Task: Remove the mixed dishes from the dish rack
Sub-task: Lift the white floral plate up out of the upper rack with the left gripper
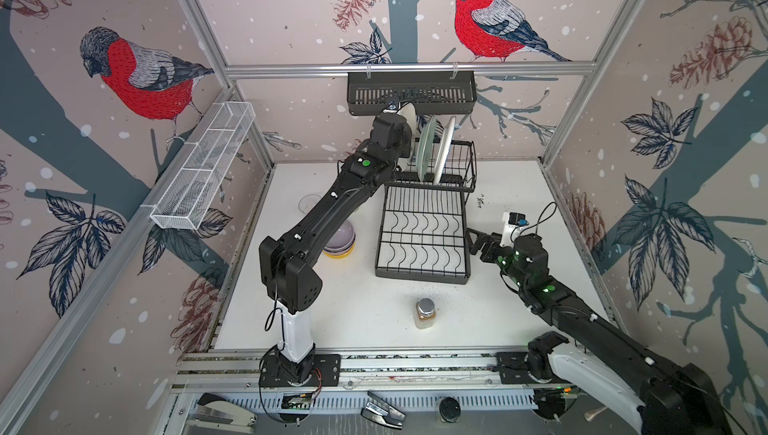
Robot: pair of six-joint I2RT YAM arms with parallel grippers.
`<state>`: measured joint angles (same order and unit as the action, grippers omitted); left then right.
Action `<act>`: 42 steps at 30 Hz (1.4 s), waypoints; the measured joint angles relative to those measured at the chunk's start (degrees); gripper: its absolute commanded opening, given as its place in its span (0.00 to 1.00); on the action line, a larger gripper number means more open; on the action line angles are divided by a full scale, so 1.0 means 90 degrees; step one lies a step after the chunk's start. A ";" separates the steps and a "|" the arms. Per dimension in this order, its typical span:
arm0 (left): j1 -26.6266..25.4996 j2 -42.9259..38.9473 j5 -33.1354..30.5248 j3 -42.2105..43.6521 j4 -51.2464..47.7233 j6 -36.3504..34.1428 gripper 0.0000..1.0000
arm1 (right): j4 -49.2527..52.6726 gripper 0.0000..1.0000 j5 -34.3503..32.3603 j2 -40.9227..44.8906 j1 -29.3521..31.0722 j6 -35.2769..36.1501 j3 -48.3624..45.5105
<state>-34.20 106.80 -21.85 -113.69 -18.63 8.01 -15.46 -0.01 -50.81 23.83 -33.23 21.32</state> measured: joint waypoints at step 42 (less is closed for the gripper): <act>-0.0010 -0.1282 -0.0610 0.1462 0.0967 -0.0270 0.00 | 0.0063 1.00 -0.0022 0.0593 0.0000 -0.0002 -0.0155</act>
<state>-34.28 95.26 -27.33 -100.53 -9.93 5.58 -14.90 -0.21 -45.47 23.83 -33.26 19.92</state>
